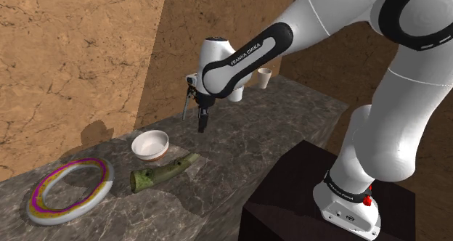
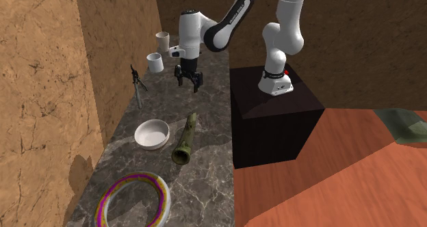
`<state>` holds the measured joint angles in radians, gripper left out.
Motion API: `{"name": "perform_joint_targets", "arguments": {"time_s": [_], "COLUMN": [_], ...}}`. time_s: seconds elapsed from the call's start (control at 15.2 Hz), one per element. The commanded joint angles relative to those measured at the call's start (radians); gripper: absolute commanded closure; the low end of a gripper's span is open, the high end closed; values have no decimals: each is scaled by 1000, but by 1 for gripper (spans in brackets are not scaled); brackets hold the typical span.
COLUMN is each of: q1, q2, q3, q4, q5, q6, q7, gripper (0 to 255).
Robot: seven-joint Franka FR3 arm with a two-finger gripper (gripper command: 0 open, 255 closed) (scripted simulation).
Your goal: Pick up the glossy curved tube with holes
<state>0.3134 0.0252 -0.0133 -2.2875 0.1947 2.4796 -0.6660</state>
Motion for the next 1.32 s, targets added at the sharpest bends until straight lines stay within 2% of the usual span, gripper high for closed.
{"name": "perform_joint_targets", "arguments": {"time_s": [0.0,0.46,0.92,1.25], "q1": [14,53,98,100], "q2": [61,269,469,521], "q3": [15,81,139,143], "q4": [36,168,319,330], "q5": [14,32,3,3], "q6": [29,118,178,218], "q7": [-41,-159,-246,-258], "gripper": [0,0,0,0]}}
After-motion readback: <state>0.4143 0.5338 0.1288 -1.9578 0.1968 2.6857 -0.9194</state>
